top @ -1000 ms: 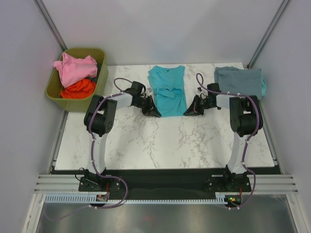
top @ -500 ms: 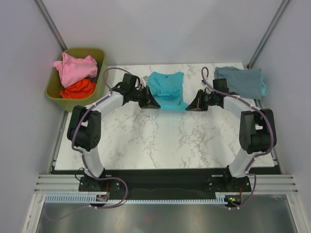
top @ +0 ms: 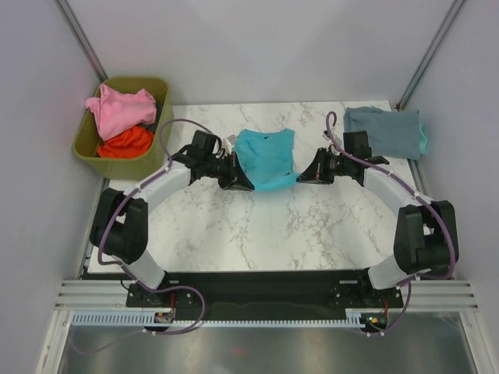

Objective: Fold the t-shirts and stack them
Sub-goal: Fold the tshirt

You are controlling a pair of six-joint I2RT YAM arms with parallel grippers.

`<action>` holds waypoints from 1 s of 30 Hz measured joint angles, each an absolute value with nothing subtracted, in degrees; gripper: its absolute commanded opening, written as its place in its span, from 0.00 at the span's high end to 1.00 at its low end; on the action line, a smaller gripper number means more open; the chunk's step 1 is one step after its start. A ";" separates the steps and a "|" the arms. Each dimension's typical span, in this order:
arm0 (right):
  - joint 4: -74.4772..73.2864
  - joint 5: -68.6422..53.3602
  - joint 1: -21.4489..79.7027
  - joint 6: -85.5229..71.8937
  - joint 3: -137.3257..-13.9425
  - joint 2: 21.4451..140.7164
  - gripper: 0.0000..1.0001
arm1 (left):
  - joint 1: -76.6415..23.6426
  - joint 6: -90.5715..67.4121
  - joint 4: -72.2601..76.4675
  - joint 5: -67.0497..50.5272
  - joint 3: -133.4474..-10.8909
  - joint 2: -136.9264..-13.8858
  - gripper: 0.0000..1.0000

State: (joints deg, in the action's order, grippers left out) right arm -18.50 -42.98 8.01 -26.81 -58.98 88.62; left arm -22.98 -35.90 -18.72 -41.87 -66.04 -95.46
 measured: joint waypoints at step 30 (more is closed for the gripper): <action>-16.93 -40.03 10.39 -26.98 -78.02 105.78 1.00 | -16.91 -30.22 -25.56 -38.83 -80.66 -105.10 0.98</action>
State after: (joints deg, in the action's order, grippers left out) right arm -16.93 -40.03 10.39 -26.98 -78.02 105.78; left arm -16.91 -30.22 -25.56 -38.83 -80.66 -105.10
